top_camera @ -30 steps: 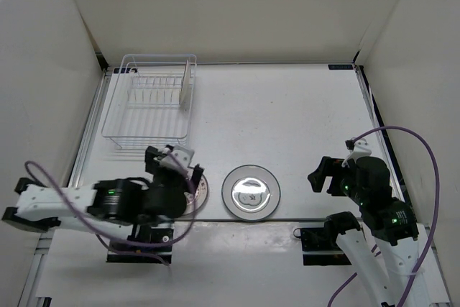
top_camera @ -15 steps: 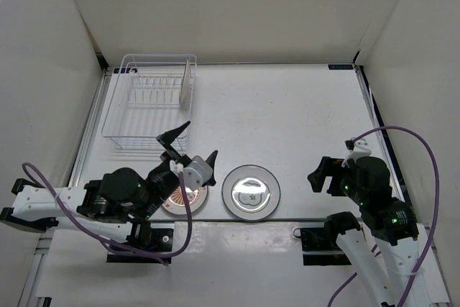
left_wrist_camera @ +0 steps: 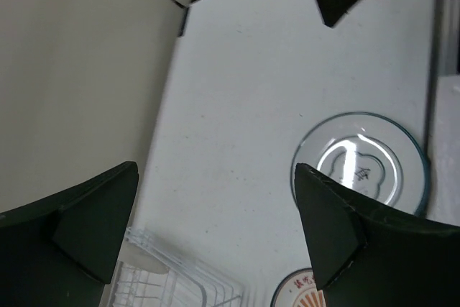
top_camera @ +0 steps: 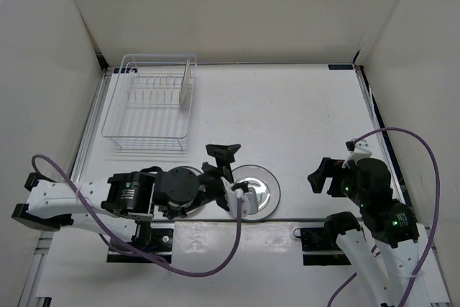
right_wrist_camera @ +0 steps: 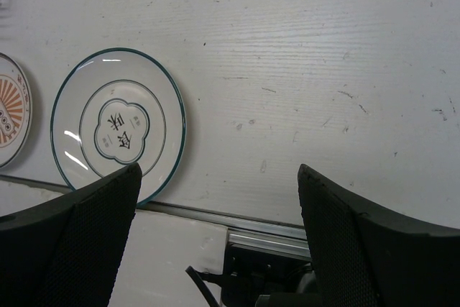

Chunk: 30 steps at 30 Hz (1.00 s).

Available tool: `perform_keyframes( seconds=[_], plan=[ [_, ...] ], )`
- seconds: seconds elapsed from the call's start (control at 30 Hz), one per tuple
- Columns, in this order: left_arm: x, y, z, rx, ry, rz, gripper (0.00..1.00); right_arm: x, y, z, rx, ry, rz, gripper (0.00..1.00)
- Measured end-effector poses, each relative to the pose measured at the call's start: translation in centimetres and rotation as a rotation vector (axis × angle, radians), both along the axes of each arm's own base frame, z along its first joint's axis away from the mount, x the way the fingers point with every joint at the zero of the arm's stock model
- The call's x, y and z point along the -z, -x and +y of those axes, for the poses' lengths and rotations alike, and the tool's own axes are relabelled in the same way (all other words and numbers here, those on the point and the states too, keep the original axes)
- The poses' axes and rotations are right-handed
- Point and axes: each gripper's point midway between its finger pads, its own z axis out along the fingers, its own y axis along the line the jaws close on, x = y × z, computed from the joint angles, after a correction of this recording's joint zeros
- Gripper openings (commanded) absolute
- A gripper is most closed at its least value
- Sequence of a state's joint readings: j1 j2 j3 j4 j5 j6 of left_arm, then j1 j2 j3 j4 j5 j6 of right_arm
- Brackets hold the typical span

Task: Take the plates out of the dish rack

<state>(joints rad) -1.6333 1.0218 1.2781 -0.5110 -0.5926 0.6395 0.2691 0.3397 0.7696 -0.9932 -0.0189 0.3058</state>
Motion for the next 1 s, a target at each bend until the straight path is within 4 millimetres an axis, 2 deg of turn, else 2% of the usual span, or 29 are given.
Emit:
perform_keyframes(
  seconds=[0.07,0.2,0.3,0.4,0.5,0.67,0.8,1.0],
  plan=[
    [2.1,0.4,-0.6,0.047,-0.078,0.047,1.00,0.0,0.0,0.0,-0.001,-0.001,0.000,0.90],
    [5.2,-0.1,-0.8,0.065,-0.174,0.142,1.00,0.0,0.0,0.1,-0.005,-0.003,0.001,0.90],
    [6.6,-1.1,-0.7,0.053,-0.200,0.206,1.00,0.0,0.1,0.1,-0.006,-0.005,0.001,0.90],
    [7.6,-3.3,-0.2,0.015,-0.191,0.292,1.00,0.0,0.1,0.1,-0.006,-0.005,0.001,0.90],
    [8.3,-7.5,1.4,-0.095,-0.153,0.375,1.00,0.0,0.1,0.1,-0.007,-0.005,0.001,0.90],
    [9.2,-16.7,5.9,-0.377,-0.045,0.476,1.00,0.0,0.1,0.2,-0.009,-0.006,0.002,0.90],
    [9.7,-23.3,9.0,-0.562,0.070,0.521,0.91,0.0,0.1,0.2,-0.009,-0.005,0.003,0.90],
    [10.4,-30.0,12.2,-0.703,0.217,0.545,0.82,0.1,0.0,0.2,-0.010,-0.004,0.007,0.90]
  ],
)
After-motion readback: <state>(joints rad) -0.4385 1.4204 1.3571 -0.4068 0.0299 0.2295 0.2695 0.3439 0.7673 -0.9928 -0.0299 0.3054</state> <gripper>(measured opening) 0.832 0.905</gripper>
